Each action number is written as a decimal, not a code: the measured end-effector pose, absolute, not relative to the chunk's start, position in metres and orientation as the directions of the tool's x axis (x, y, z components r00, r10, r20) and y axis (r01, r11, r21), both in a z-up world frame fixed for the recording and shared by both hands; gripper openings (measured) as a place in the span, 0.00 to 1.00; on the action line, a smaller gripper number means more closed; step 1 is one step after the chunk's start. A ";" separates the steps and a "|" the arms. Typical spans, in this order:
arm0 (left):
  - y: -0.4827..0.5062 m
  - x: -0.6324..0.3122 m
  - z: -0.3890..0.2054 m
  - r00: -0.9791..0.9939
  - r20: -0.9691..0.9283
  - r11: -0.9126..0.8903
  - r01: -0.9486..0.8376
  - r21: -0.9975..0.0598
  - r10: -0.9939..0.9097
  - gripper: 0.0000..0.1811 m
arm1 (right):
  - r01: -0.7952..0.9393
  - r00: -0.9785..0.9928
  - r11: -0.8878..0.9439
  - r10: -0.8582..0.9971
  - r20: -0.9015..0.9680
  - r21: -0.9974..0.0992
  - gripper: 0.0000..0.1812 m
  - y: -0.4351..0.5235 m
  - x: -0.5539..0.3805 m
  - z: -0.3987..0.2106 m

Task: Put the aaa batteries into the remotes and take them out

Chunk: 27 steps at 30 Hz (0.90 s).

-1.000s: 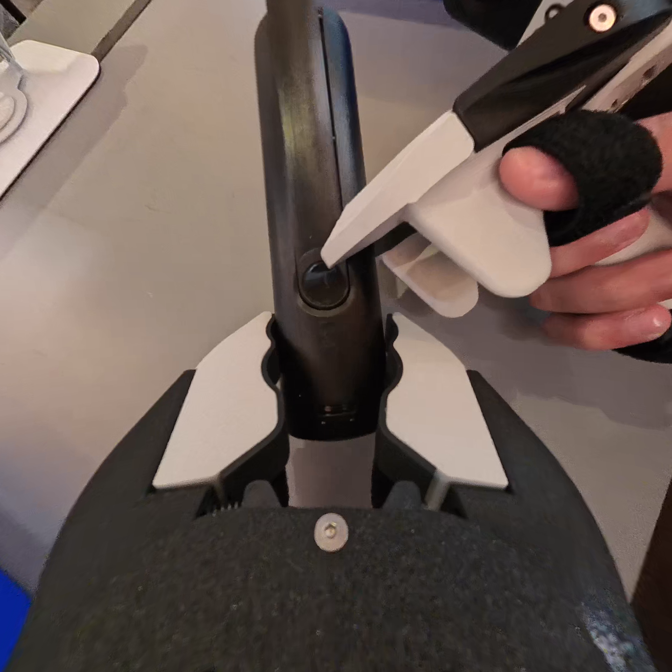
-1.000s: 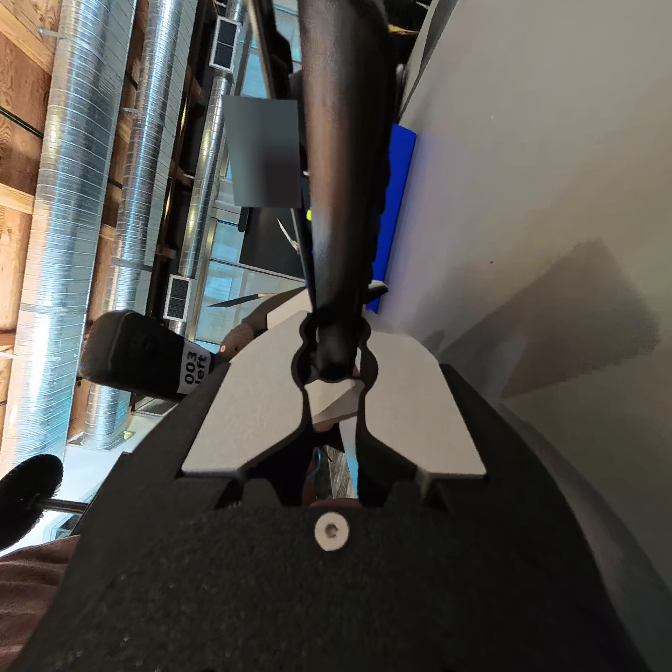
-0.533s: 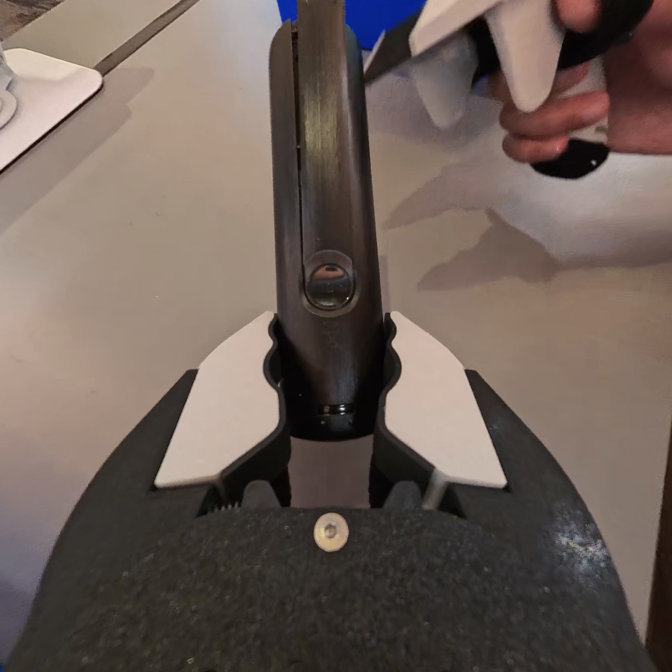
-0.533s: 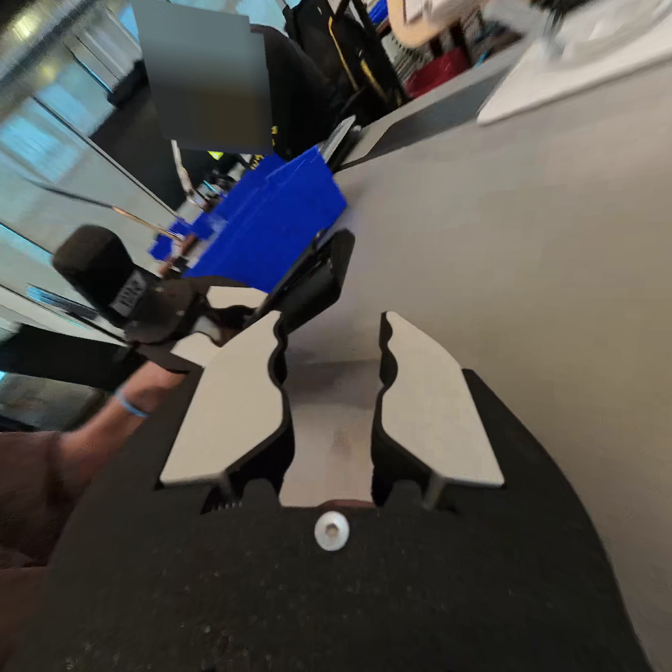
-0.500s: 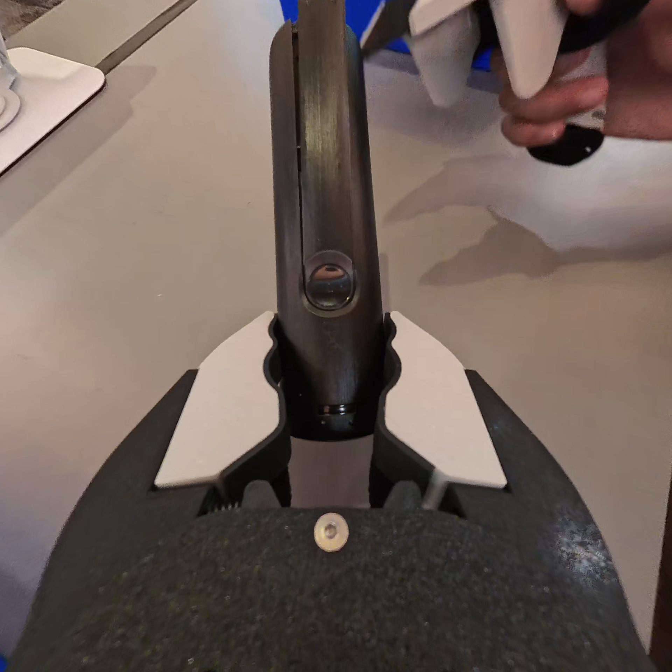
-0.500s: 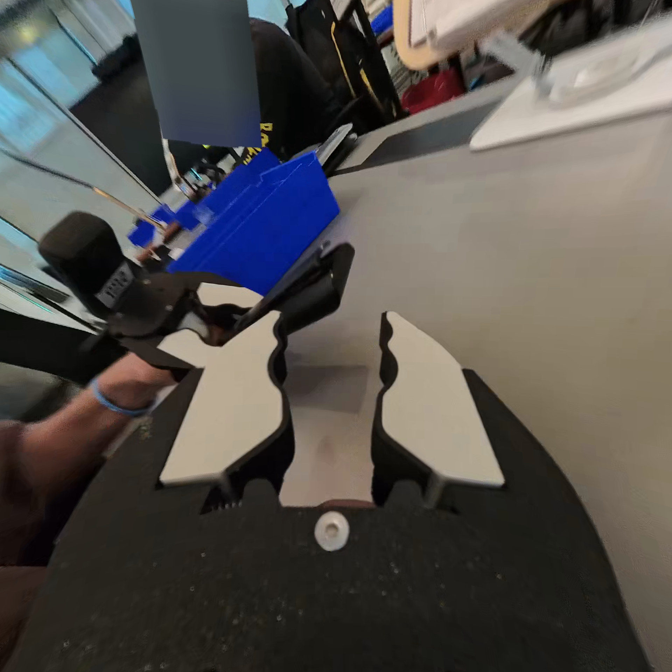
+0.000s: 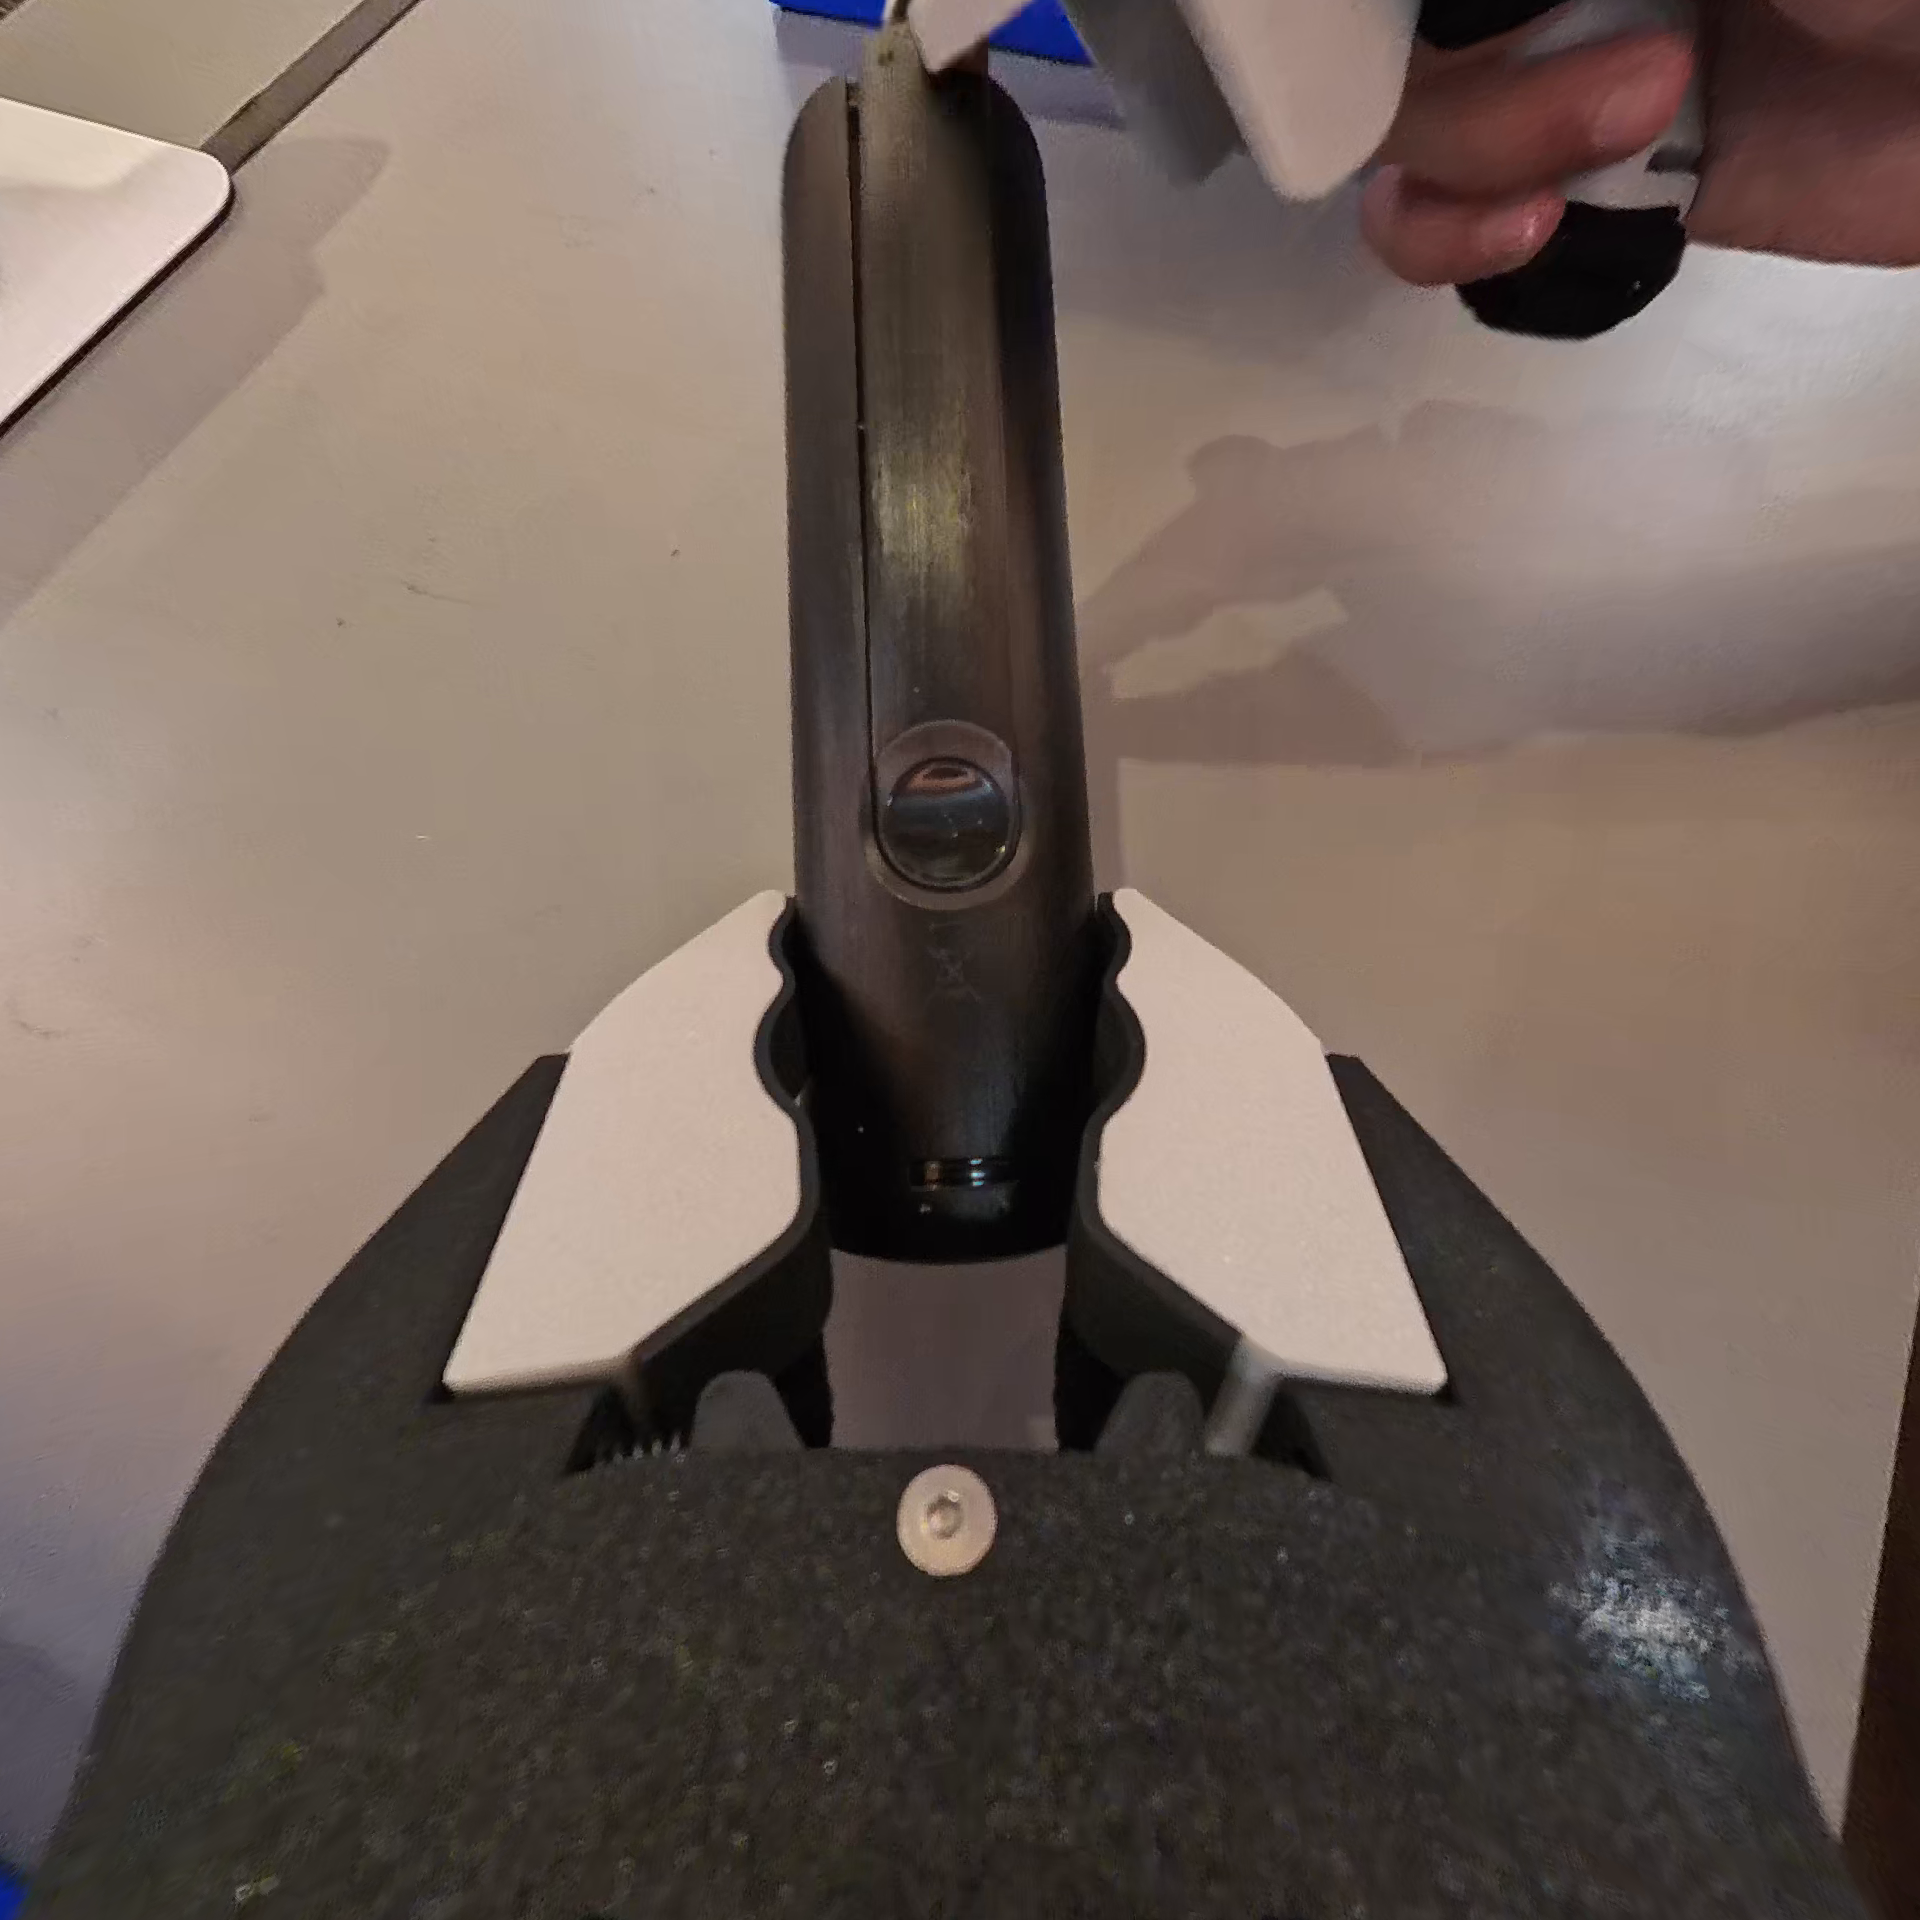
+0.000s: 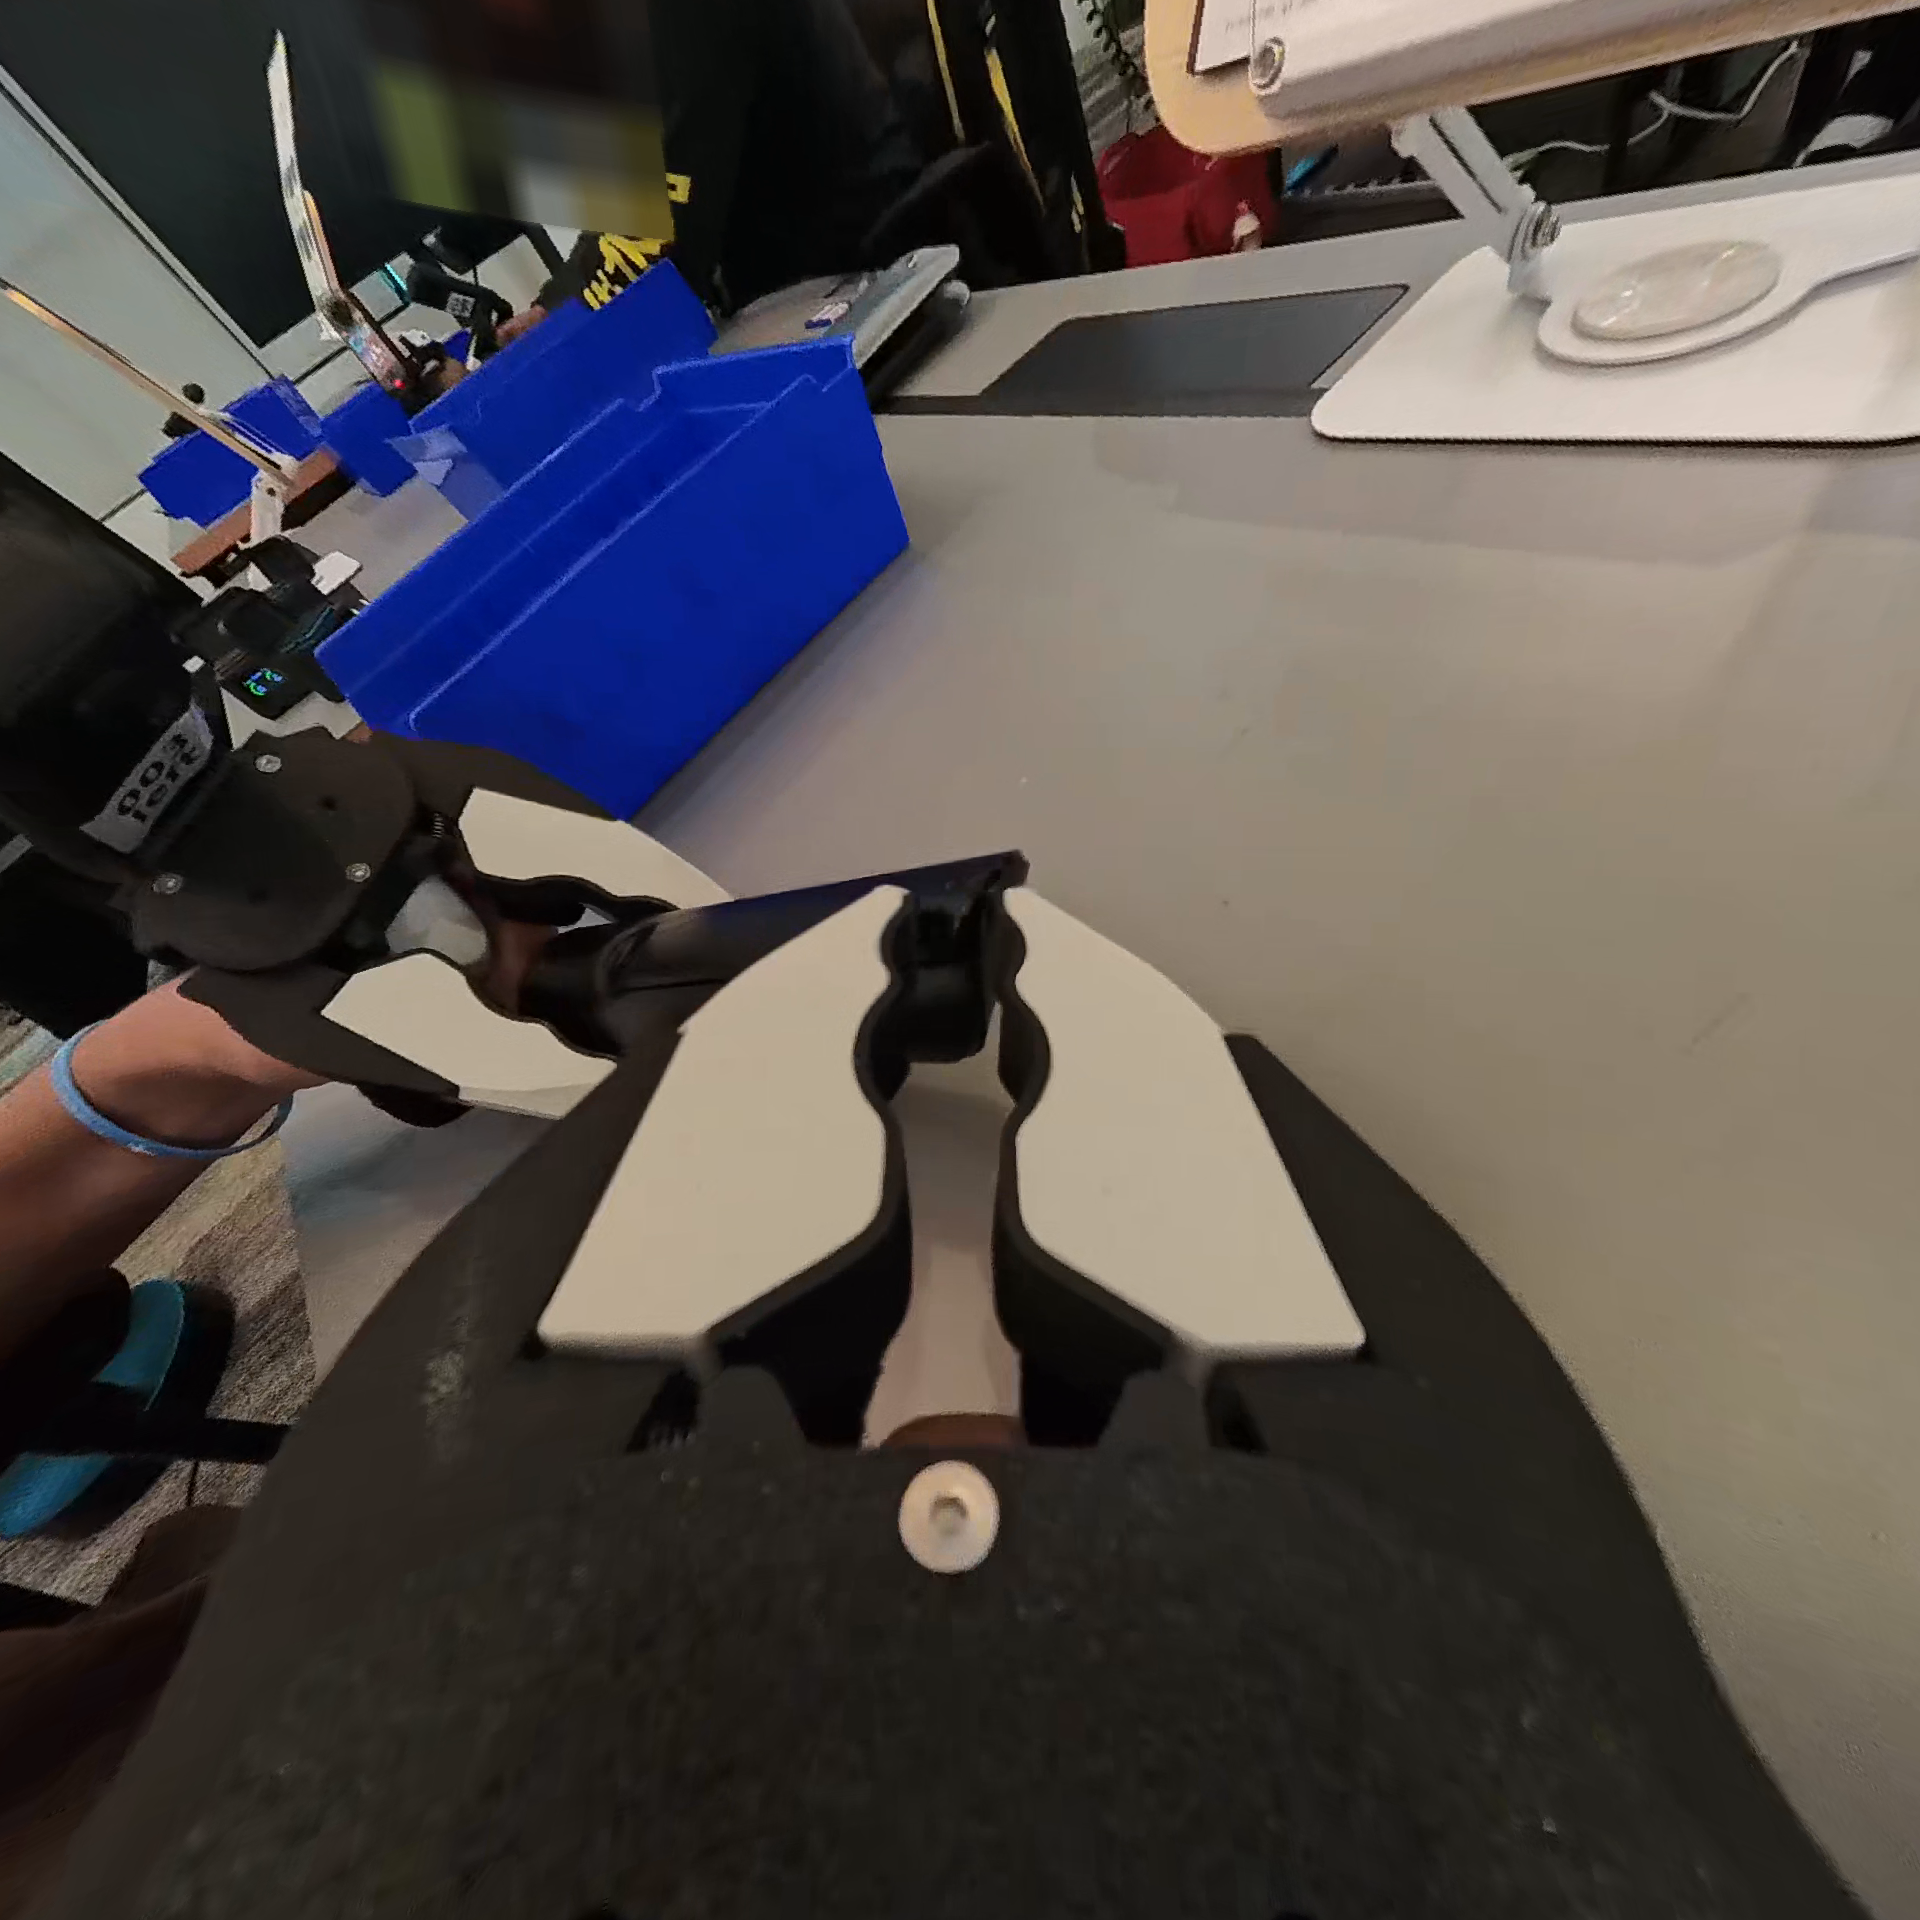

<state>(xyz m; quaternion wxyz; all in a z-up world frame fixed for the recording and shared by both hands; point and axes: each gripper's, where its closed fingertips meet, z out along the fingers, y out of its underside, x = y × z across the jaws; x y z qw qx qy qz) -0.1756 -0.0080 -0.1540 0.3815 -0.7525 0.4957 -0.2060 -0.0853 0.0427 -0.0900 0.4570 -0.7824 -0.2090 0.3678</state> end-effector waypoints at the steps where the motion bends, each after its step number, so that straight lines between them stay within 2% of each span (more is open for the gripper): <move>1: -0.008 -0.176 -0.156 0.422 -0.070 -0.219 -0.596 -0.773 -0.904 0.29 | -0.021 0.637 -0.485 0.668 -0.385 -0.874 0.02 0.043 -0.084 -0.087; 18: -0.014 -0.168 -0.164 0.414 -0.007 -0.264 -0.593 -0.761 -0.910 0.29 | -0.098 0.569 -0.602 0.619 -0.541 -0.793 0.01 0.043 -0.076 -0.103; 23: -0.015 -0.168 -0.170 0.414 -0.032 -0.262 -0.633 -0.729 -0.910 0.29 | -0.055 0.646 -0.542 0.621 -0.444 -0.838 0.00 0.048 -0.059 -0.103; 27: -0.014 -0.167 -0.167 0.415 -0.012 -0.265 -0.604 -0.752 -0.910 0.29 | -0.036 0.622 -0.556 0.638 -0.454 -0.831 0.00 0.048 -0.059 -0.102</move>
